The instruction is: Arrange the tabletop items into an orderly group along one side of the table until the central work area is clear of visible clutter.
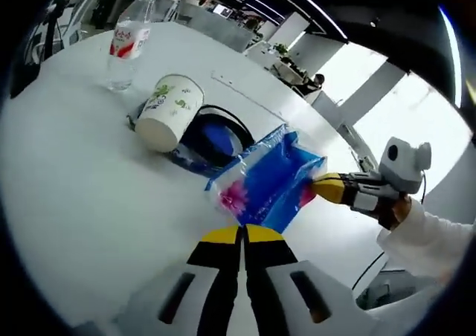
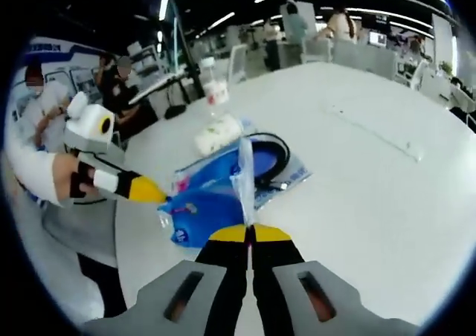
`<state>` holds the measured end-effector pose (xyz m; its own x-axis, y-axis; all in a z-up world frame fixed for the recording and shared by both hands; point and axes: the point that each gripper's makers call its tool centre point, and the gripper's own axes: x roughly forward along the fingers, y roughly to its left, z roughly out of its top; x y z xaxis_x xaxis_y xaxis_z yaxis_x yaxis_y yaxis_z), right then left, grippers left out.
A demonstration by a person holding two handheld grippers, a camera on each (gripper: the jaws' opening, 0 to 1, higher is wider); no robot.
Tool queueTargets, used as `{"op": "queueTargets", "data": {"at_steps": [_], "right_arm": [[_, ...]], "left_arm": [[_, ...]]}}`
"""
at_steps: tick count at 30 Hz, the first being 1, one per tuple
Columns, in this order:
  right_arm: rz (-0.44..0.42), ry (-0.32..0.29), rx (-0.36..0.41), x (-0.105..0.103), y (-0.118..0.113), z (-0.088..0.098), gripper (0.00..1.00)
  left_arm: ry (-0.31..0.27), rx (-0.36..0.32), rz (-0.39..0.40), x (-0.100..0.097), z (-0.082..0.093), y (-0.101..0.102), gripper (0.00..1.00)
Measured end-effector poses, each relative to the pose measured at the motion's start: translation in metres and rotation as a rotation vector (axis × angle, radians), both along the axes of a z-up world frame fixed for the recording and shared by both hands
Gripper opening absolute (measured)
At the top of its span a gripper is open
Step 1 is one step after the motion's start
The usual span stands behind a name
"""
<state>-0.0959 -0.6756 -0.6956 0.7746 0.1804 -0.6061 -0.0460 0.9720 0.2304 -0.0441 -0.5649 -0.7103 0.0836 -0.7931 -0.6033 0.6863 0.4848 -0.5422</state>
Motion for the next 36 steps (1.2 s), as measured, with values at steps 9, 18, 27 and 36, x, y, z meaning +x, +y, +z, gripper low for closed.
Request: {"op": "queueTargets", "data": {"at_steps": [9, 18, 27, 36], "right_arm": [[-0.121, -0.063, 0.023, -0.019, -0.016, 0.025, 0.00], [-0.272, -0.106, 0.078, -0.040, -0.034, 0.034, 0.00], [-0.544, -0.166, 0.226, -0.065, -0.065, 0.038, 0.00], [-0.687, -0.182, 0.273, -0.089, -0.101, 0.030, 0.00]], "left_arm": [[-0.063, -0.049, -0.097, 0.006, 0.032, -0.029, 0.00], [-0.090, -0.067, -0.202, 0.005, 0.048, -0.064, 0.00], [-0.065, -0.102, -0.264, -0.010, 0.056, -0.103, 0.00], [-0.091, -0.099, -0.352, -0.026, 0.058, -0.158, 0.00]]}}
